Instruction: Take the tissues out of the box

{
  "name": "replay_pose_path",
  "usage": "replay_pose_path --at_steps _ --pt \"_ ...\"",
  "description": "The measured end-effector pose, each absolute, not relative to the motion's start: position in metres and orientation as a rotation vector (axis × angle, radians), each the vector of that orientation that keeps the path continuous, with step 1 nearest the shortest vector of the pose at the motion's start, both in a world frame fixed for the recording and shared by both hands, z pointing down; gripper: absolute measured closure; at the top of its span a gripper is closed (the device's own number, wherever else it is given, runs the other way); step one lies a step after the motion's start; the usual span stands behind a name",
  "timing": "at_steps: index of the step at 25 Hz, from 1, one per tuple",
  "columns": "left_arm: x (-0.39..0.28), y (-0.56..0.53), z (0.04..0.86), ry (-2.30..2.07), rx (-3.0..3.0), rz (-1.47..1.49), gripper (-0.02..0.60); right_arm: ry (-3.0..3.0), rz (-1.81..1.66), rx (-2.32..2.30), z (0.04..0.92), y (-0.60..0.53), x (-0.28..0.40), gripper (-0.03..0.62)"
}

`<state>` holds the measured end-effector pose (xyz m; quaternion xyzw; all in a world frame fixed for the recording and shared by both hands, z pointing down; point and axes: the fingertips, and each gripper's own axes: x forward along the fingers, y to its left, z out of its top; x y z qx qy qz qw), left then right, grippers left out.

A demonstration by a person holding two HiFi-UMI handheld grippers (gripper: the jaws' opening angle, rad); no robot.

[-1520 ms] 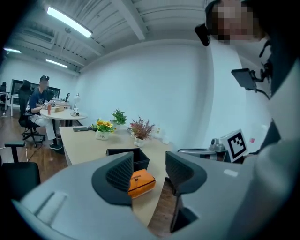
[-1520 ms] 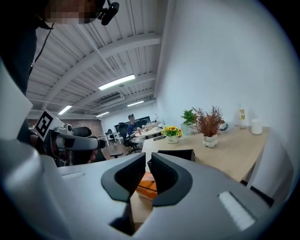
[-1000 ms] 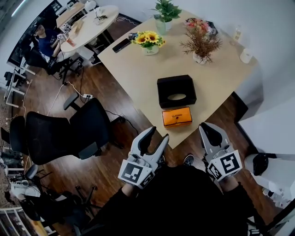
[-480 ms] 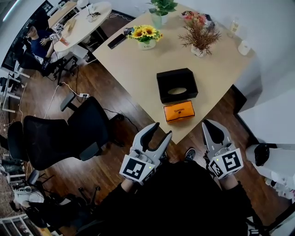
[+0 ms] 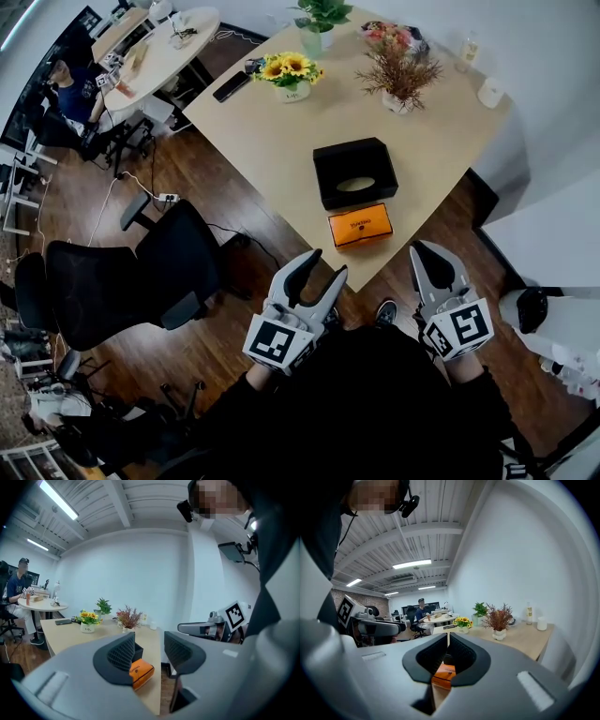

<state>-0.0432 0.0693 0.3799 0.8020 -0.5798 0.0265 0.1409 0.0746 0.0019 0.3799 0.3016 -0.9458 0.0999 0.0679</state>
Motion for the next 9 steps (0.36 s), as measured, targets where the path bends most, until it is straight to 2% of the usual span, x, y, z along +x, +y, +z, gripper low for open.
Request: replay_pose_path --at_steps 9 --pt "-0.0389 0.0788 0.3874 -1.663 2.337 0.057 0.402 -2.843 0.298 0.875 0.3833 0.0076 0.07 0.577"
